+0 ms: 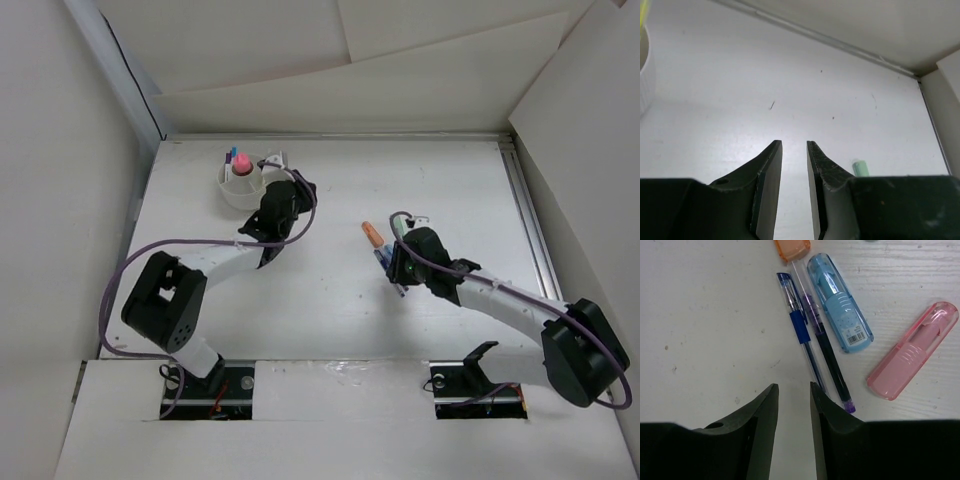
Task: Sort the stationery into containers
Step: Pick up the pen from the center of the board.
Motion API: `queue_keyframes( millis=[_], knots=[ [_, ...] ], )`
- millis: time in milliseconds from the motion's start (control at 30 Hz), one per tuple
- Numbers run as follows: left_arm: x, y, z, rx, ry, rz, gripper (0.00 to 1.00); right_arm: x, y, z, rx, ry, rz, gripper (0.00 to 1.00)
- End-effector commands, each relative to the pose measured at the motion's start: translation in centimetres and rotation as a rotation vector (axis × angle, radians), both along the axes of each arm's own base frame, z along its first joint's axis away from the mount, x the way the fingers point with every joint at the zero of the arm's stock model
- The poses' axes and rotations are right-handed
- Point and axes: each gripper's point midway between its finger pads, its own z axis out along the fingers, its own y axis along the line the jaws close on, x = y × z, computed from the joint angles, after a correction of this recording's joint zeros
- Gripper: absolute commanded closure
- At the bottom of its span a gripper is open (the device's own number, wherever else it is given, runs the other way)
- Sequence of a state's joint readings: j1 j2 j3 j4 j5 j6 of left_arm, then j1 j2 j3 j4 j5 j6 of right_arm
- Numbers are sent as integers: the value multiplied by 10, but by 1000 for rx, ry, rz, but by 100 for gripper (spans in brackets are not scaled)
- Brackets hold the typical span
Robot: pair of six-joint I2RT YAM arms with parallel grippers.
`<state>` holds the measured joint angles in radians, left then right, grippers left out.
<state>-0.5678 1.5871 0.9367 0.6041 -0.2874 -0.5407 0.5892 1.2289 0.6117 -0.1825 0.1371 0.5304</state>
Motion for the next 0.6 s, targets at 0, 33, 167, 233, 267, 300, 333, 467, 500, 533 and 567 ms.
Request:
queue_keyframes(
  millis=[0,33,167,233,267,300,333,467,500,533,567],
  knots=[
    [-17,3,42,-129,-80,-49,77,-1,-1,-3,29,30,-13,62],
    [-20,2,41,-138,-75,-60,77,-1,-1,-9,19,47,-14,62],
    [-36,4,39,-143,-75,-94,77,-3,-1,-15,20,71,-25,62],
    [-45,5,38,-148,-78,-120,77,0,-5,-15,13,66,-43,62],
    [-47,6,38,-148,-78,-120,77,1,-8,-18,7,76,-52,62],
    [-51,6,40,-153,-82,-134,77,0,-9,-22,-1,88,-53,64],
    [-52,6,35,-148,-74,-134,77,-2,-8,-25,0,99,-47,64],
    [-59,7,33,-149,-70,-152,77,-4,-5,-35,-6,138,-35,65],
    [-61,6,28,-145,-60,-162,77,-4,-3,-36,-1,141,-29,66],
    [-61,6,28,-145,-60,-162,77,-4,-3,-36,-1,142,-29,66],
    [-62,4,28,-146,-59,-174,77,-4,-3,-36,-1,142,-29,66]
  ],
)
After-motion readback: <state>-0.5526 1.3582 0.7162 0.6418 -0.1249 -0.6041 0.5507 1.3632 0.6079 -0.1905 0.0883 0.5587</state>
